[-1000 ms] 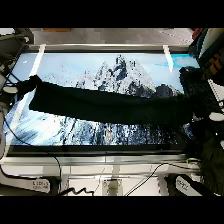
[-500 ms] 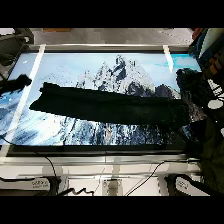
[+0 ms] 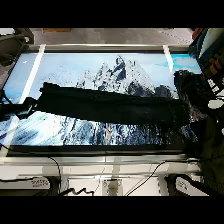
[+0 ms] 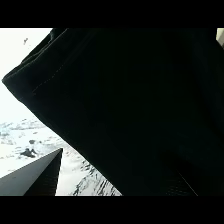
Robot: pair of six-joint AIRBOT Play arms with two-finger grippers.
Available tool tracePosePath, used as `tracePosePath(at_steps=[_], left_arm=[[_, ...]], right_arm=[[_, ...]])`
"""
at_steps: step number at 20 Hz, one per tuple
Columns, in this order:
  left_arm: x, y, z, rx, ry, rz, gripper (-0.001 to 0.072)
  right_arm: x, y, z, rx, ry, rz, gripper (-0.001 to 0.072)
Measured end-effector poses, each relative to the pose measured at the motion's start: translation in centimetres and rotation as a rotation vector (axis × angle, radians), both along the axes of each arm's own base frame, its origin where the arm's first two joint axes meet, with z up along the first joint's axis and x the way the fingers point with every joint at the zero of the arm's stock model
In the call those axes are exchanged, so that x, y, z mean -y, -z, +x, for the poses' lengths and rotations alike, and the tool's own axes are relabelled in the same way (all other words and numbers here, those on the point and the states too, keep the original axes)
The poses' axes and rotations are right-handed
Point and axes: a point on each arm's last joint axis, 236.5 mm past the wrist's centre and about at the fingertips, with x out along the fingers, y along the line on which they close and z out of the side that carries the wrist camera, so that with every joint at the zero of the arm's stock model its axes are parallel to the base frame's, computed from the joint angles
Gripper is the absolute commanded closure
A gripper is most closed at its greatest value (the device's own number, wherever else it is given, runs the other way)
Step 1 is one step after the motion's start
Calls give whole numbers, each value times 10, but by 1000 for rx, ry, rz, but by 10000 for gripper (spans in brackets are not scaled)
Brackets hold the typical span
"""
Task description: Fold the clothes and pants, and hang the long-sleeved shirts on hangers.
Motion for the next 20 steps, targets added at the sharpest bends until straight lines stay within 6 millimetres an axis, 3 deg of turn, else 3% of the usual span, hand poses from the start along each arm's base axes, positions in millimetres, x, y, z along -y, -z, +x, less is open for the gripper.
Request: tracePosePath(at_steps=[6, 9, 10, 11, 12, 14, 15, 16, 20], left_arm=[[5, 41, 29, 16, -101, 11, 15], [-1, 52, 45, 48, -143, 91, 226], [-2, 52, 50, 63, -152, 121, 374], [-5, 51, 58, 84, -166, 151, 583], [-5, 47, 64, 102, -169, 171, 683], [-7, 29, 81, 159, -173, 214, 683], [-8, 16, 89, 195, -170, 235, 683], [-8, 1, 96, 228, -157, 258, 683], [7, -77, 104, 367, -19, 366, 683]], right_arm=[[-10, 4, -4, -28, -34, 21, 27], [-18, 8, -7, -49, -59, 39, 28], [-23, 9, -8, -58, -74, 45, 30], [-29, 7, -6, -57, -88, 46, 40], [-36, 4, -4, -55, -108, 45, 126], [-52, -9, 4, -29, -155, 24, 478], [-60, -19, 9, -7, -177, 11, 611], [-70, -31, 16, 23, -198, -5, 687], [-122, -73, 39, 126, -302, -47, 688]])
